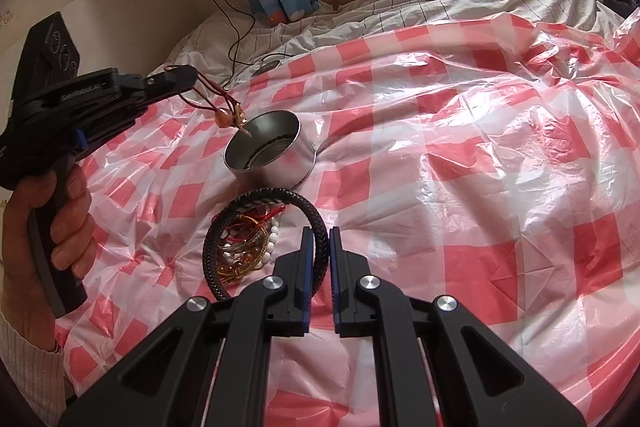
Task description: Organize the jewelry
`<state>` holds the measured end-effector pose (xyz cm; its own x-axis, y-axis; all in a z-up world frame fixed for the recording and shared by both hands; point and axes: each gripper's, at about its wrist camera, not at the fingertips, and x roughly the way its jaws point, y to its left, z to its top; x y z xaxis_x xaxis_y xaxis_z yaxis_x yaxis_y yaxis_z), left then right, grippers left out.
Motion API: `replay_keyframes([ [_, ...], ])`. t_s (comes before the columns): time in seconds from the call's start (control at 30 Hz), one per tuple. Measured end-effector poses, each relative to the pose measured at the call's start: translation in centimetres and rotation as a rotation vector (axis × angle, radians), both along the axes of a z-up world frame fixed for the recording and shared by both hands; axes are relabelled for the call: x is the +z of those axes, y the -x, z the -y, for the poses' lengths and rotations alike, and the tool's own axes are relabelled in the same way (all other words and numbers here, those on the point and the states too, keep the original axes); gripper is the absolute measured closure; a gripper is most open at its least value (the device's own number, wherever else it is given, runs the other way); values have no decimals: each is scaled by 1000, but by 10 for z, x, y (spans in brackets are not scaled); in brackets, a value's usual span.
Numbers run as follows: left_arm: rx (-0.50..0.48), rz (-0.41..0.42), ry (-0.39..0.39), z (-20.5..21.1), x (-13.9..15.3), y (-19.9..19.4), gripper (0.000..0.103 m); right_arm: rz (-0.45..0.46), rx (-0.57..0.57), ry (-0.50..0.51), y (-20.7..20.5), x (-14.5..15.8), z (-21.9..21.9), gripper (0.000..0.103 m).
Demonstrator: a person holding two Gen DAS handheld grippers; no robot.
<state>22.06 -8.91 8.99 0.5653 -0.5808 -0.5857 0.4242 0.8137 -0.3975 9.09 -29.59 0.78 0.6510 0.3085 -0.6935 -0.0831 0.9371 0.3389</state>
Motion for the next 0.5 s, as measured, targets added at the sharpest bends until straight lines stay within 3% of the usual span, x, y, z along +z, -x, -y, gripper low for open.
replay_keyframes([
  [0.1, 15, -55, -16, 3, -24, -22, 101, 3, -1, -2, 0, 0, 1, 95],
  [0.27, 81, -187, -170, 5, -69, -48, 98, 4, 1, 3, -2, 0, -2, 95],
  [0.3, 93, -197, -190, 2, -72, -47, 94, 7, 0, 6, -2, 0, -2, 95],
  [0.37, 123, -196, -200, -6, -72, -39, 76, 13, 1, 18, -5, 2, -5, 95],
  [0.43, 157, -174, -222, -17, -67, -23, 51, 21, 15, 38, -10, 6, -10, 95],
  [0.5, 188, -145, -242, -27, -60, -3, 47, 37, 27, 61, -19, 12, -16, 95],
])
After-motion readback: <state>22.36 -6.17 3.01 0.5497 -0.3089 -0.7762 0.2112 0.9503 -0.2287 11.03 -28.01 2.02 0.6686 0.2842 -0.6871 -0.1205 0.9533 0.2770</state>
